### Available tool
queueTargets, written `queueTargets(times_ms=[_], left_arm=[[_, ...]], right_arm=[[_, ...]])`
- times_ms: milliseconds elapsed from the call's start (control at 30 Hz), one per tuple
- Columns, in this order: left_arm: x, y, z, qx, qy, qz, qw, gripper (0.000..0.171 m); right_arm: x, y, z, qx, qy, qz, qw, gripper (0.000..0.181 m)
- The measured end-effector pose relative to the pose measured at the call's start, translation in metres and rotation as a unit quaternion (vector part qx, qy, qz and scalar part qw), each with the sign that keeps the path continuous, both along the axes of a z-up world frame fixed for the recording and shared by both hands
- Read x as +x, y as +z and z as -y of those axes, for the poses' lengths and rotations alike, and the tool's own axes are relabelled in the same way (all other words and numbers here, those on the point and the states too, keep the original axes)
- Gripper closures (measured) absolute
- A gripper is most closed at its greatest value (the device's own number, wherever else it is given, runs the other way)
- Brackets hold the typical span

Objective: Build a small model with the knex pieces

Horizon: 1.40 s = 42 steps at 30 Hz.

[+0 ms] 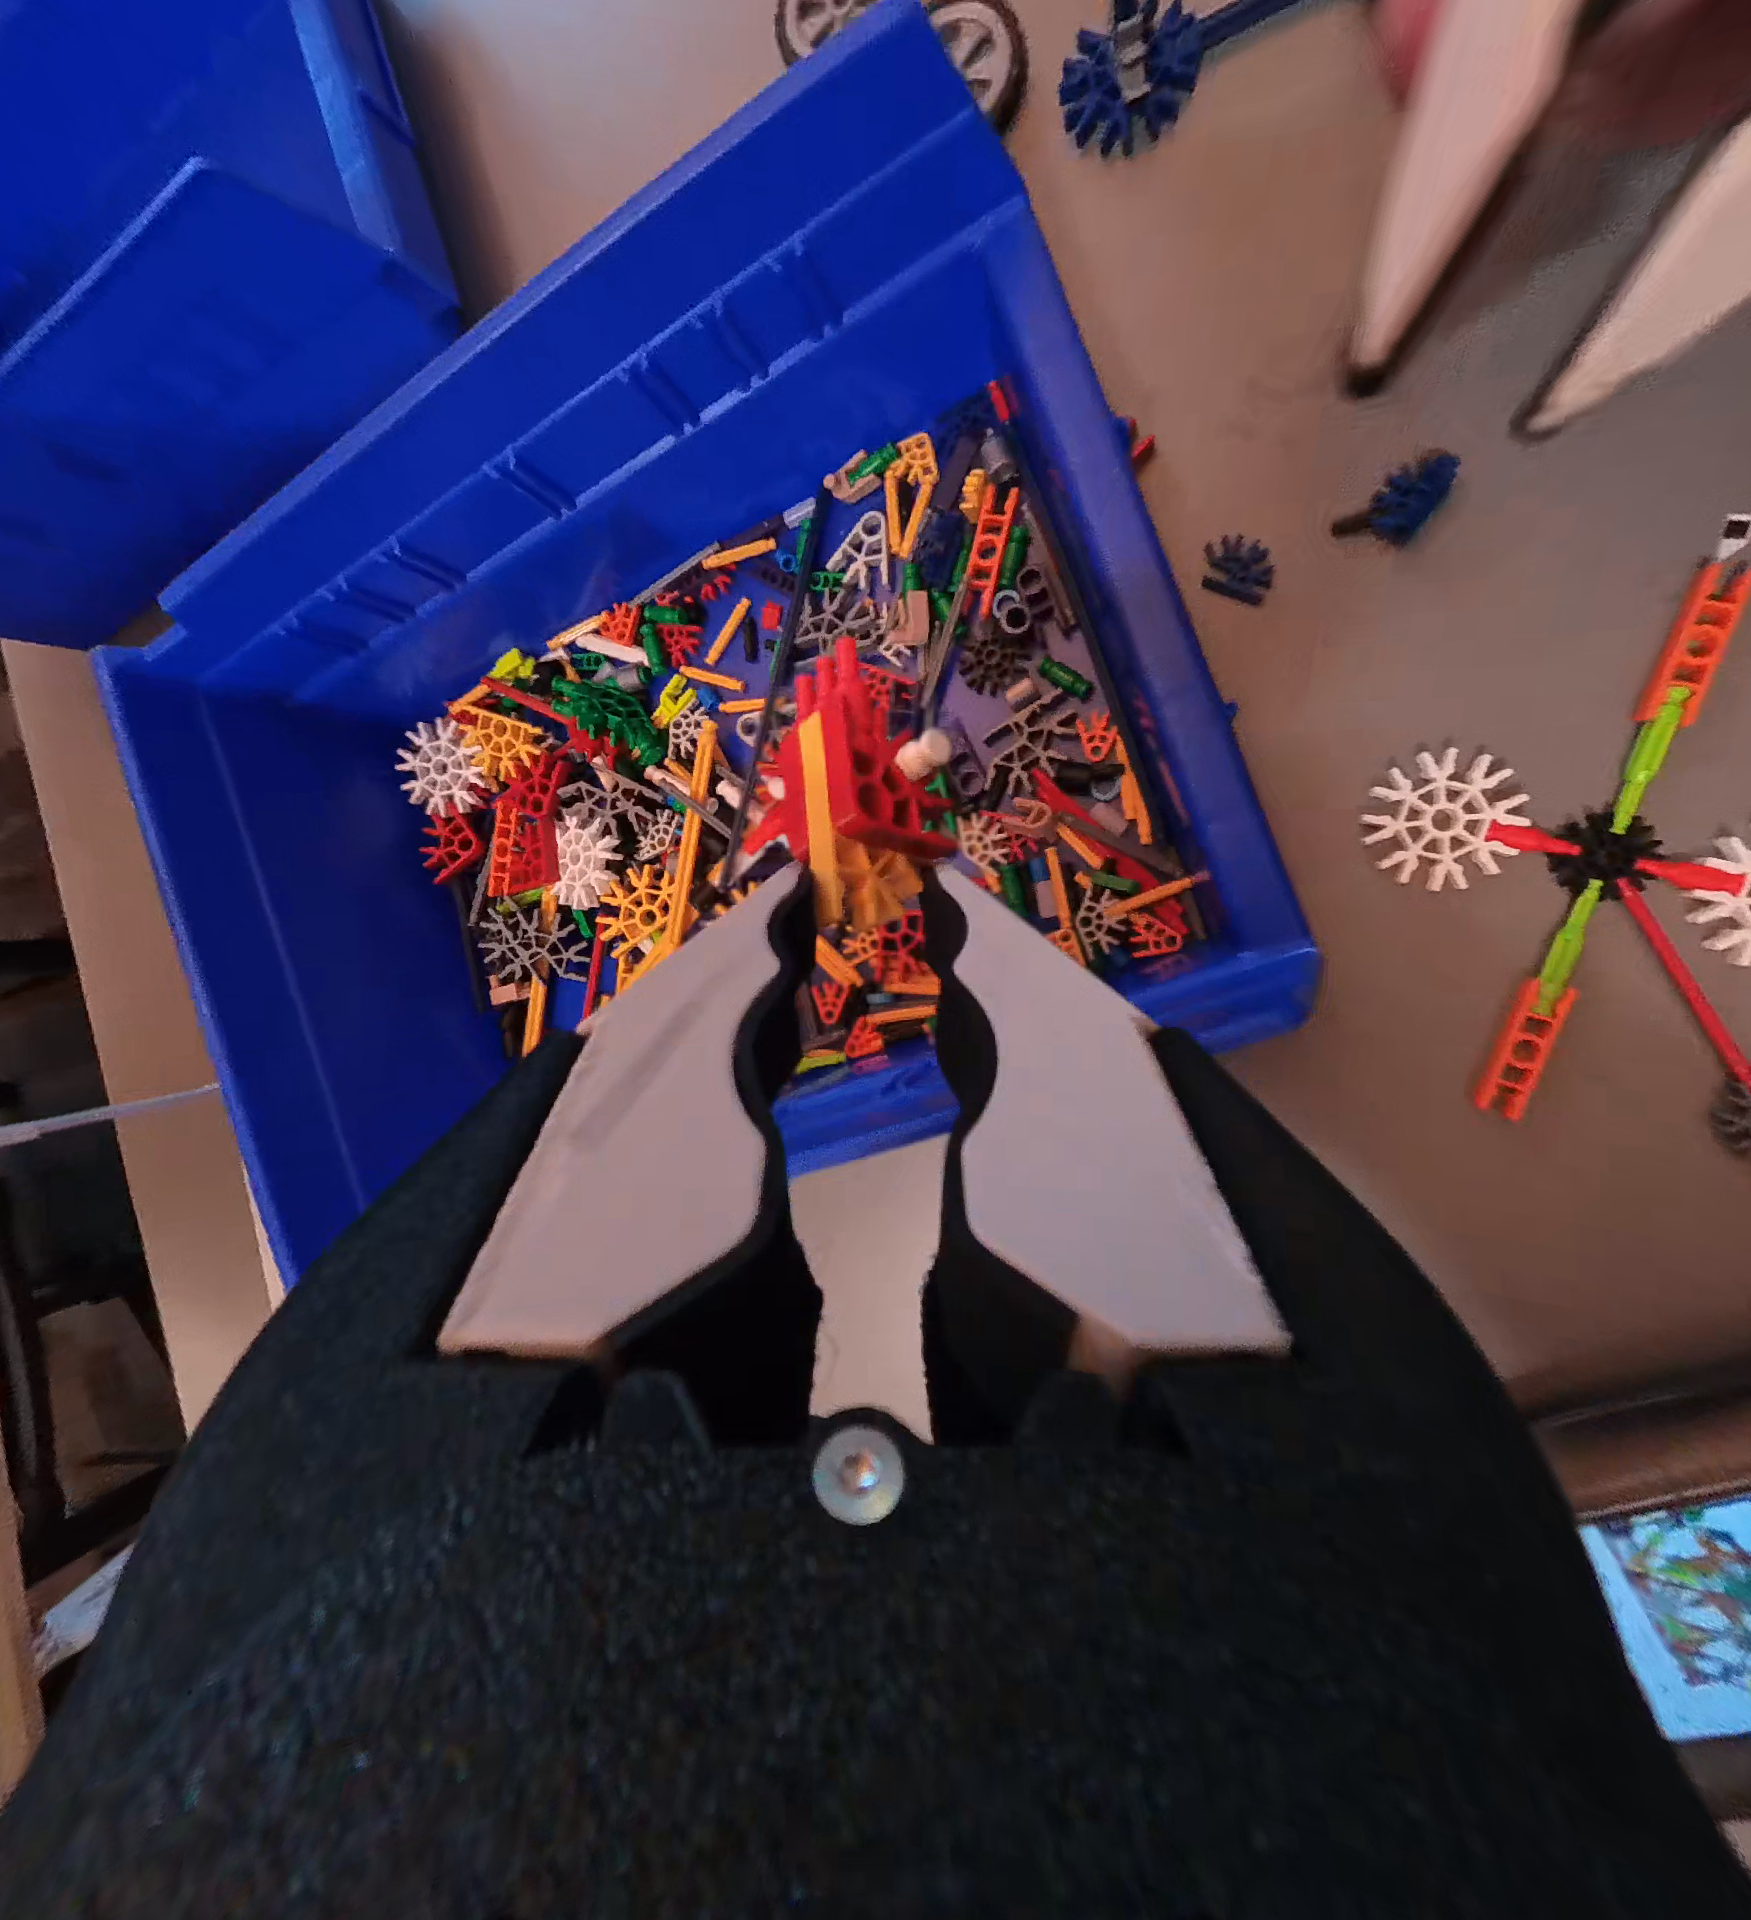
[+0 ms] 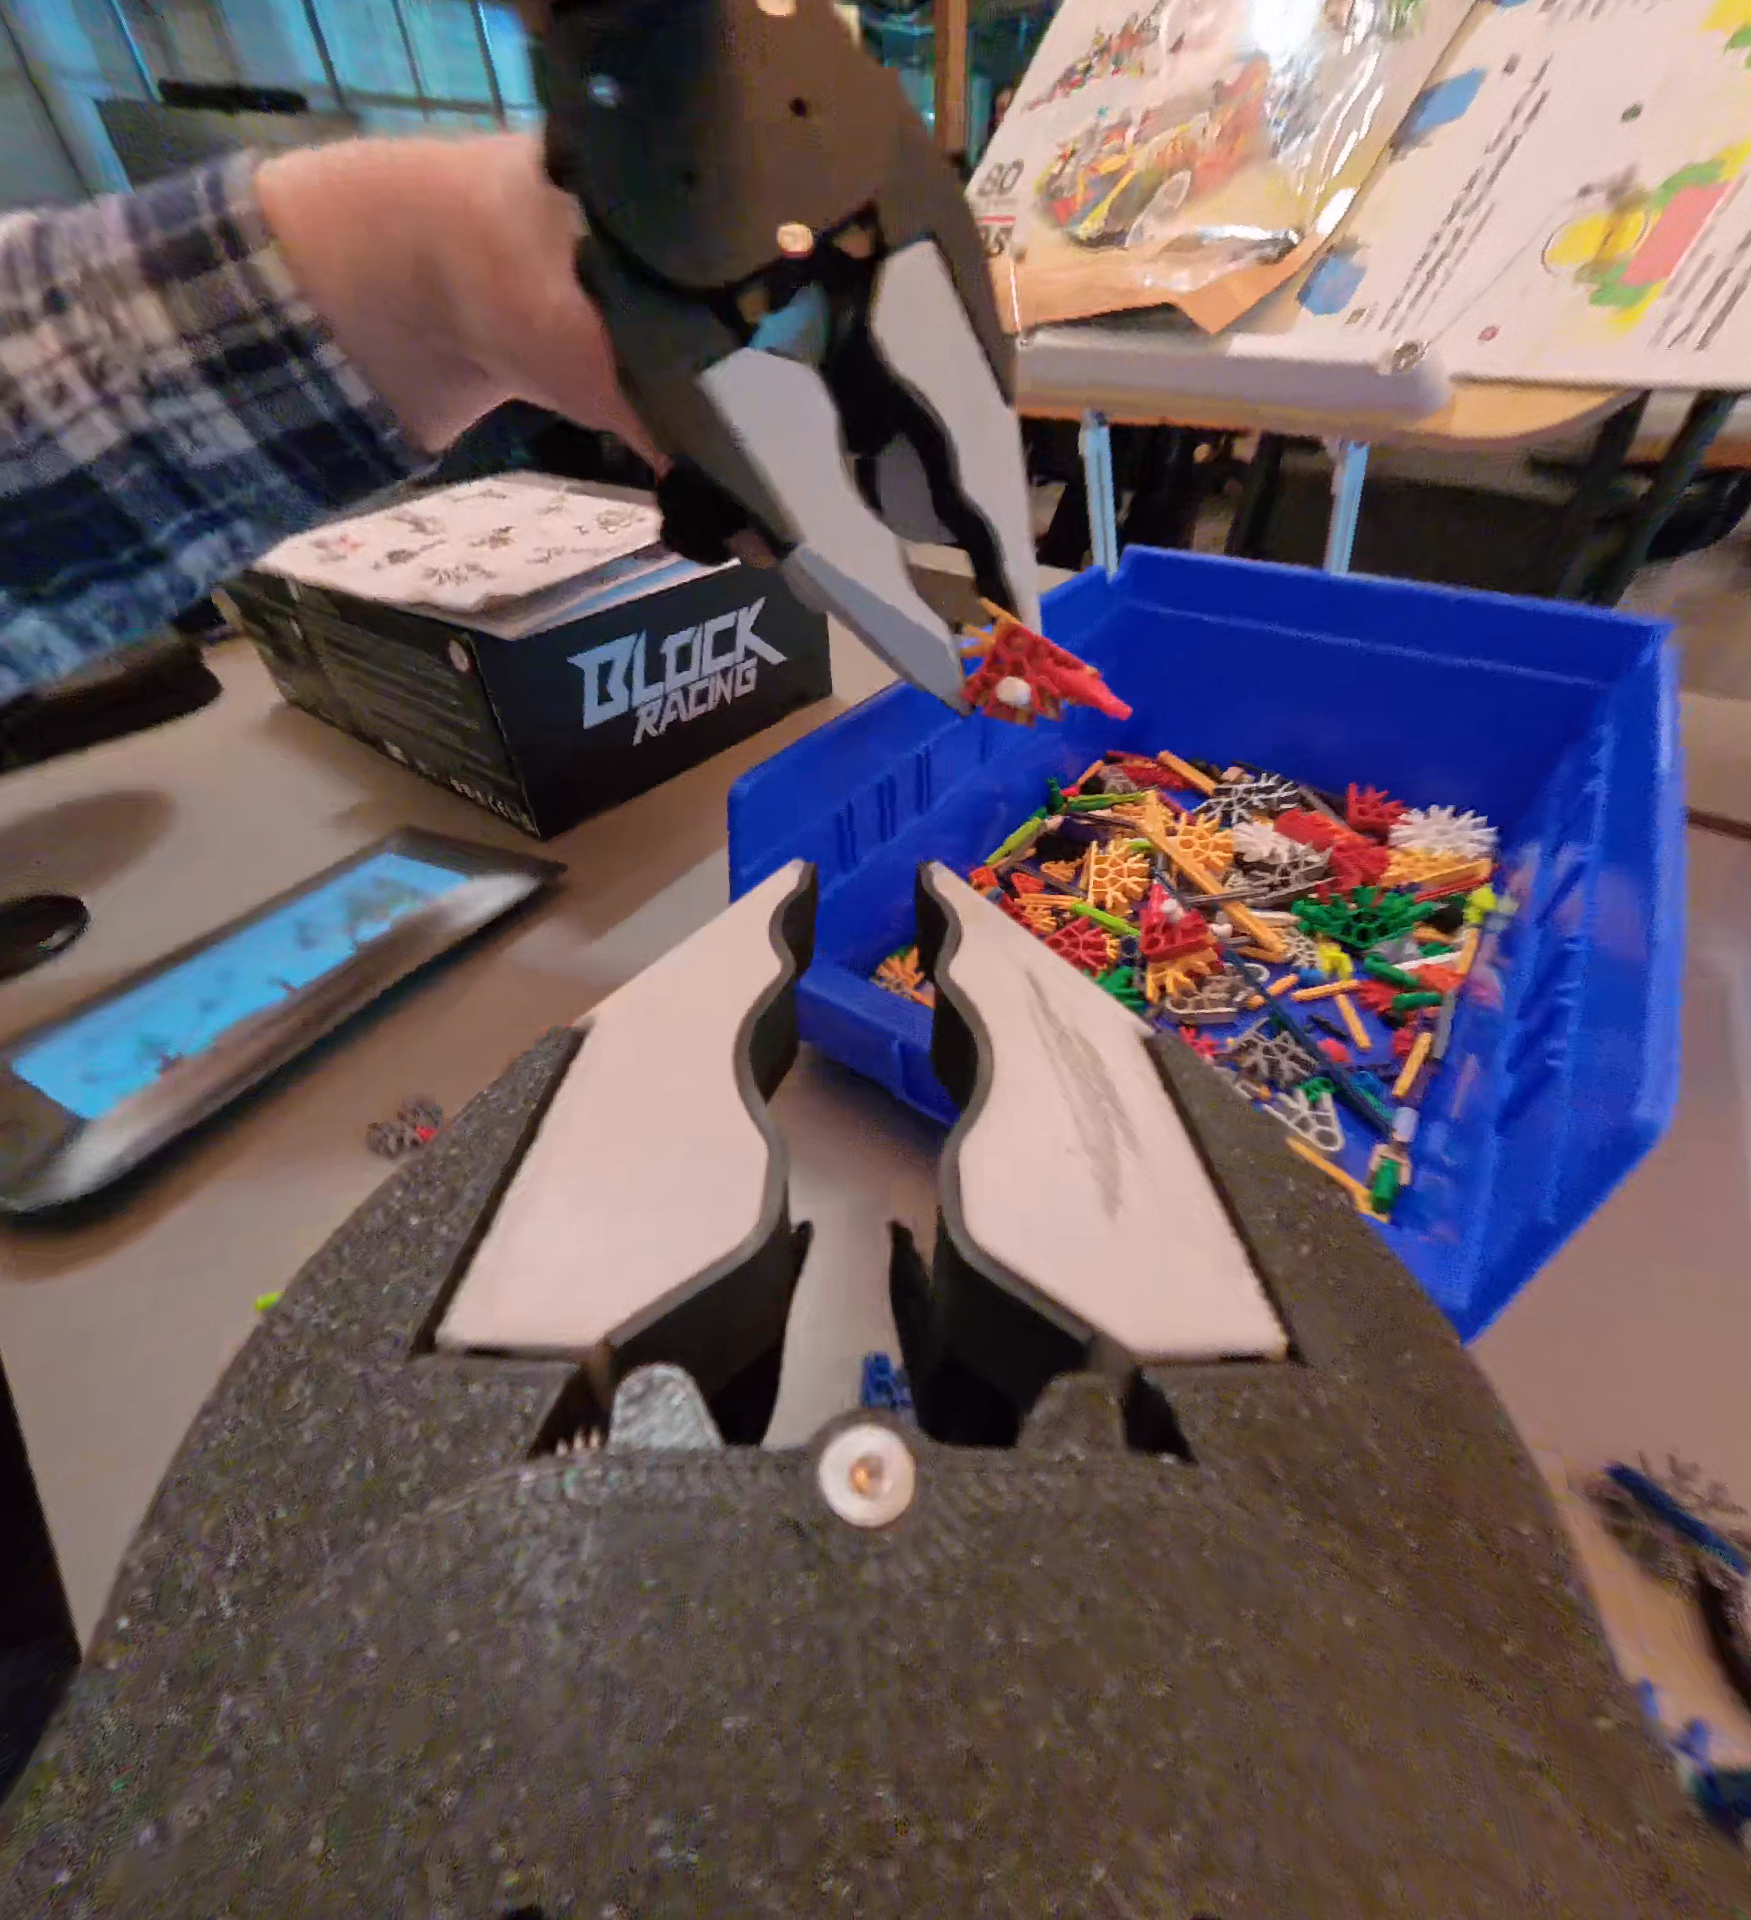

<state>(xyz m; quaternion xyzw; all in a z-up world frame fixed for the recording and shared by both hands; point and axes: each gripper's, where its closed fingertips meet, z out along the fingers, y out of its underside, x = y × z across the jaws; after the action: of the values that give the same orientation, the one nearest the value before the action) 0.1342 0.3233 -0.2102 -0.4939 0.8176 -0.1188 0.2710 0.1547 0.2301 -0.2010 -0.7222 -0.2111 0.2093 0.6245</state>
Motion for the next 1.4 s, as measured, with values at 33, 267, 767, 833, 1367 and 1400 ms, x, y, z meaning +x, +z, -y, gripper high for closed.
queueTargets(times_ms=[33, 267, 767, 833, 1367, 1400], left_arm=[[-0.003, 0.001, 0.003, 0.005, -0.004, 0.002, 1.0, 0.153], [-0.011, 0.002, 0.023, 0.021, -0.041, 0.014, 0.999, 0.153], [-0.01, 0.004, 0.038, 0.068, -0.088, 0.029, 0.993, 0.154], [-0.008, 0.004, 0.039, 0.07, -0.09, 0.032, 0.993, 0.154], [-0.006, -0.004, 0.028, 0.083, -0.072, 0.012, 0.994, 0.154], [-0.005, -0.004, 0.028, 0.083, -0.073, 0.014, 0.994, 0.154]], right_arm=[[0.001, 0.0, -0.006, -0.012, -0.001, -0.013, 1.0, 0.162], [0.004, 0.006, -0.033, -0.039, -0.003, -0.047, 0.998, 0.161], [-0.003, 0.01, -0.039, -0.02, 0.033, -0.086, 0.996, 0.168], [-0.004, 0.008, -0.04, -0.021, 0.039, -0.082, 0.996, 0.171], [-0.003, 0.005, -0.047, 0.006, 0.016, -0.006, 1.0, 0.173], [-0.003, 0.004, -0.048, 0.002, 0.015, -0.009, 1.0, 0.173]])
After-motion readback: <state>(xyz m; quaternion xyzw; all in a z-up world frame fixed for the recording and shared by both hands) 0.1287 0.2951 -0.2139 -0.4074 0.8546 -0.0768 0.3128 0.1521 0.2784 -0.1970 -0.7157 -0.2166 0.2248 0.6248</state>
